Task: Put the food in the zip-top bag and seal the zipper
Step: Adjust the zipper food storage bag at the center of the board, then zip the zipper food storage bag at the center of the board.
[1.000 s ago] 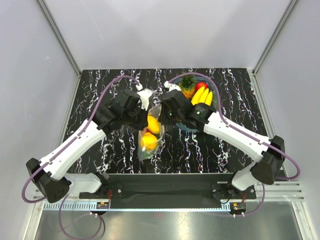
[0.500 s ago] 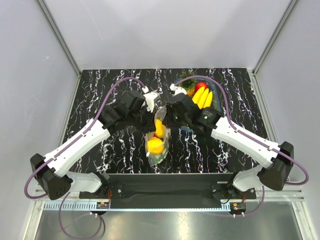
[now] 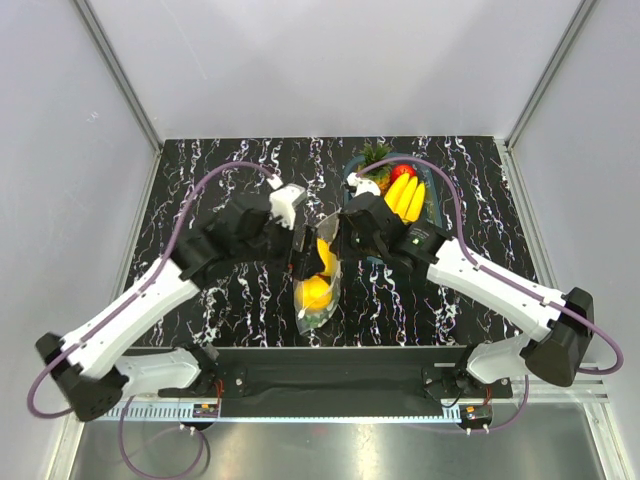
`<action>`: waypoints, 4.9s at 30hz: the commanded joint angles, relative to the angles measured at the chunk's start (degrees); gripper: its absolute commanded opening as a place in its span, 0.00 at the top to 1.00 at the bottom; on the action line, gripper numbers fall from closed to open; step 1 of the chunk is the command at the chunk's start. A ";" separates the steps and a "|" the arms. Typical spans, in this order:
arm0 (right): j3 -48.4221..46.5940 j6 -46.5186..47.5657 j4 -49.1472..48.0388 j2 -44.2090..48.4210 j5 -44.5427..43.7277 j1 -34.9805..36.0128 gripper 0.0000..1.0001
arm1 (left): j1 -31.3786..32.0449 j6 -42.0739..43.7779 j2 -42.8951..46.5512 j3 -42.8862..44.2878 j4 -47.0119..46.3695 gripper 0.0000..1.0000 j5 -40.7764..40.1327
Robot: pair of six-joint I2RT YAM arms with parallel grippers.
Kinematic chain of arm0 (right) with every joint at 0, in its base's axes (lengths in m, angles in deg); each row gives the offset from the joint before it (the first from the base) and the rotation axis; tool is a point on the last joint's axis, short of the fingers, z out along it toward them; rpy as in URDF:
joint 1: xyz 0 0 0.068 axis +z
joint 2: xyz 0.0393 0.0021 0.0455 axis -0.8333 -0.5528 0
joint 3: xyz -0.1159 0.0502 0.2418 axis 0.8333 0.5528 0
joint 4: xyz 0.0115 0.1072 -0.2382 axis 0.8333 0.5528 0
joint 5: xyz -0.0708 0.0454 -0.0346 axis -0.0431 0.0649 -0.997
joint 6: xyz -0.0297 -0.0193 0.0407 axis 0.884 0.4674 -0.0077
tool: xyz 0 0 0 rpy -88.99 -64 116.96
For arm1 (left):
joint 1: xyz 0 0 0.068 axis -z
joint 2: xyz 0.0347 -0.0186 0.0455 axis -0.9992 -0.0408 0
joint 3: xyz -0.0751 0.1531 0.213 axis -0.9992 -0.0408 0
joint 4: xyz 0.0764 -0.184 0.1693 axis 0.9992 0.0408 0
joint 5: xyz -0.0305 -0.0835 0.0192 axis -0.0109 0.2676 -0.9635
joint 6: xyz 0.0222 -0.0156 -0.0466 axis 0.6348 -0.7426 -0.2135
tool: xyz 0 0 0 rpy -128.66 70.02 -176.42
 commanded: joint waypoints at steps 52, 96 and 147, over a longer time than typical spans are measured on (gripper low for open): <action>-9.10 0.83 5.51 -4.51 -2.66 -0.44 1.00 | 18.98 8.82 51.04 -55.41 -45.55 0.30 -8.17; -4.97 -2.68 9.98 4.36 -7.66 -0.61 1.00 | 35.26 19.73 46.11 -60.06 -59.44 1.00 -41.40; -21.49 54.88 1.99 -9.08 38.48 2.11 0.51 | -1.31 3.47 38.57 -53.39 -62.78 1.00 -1.32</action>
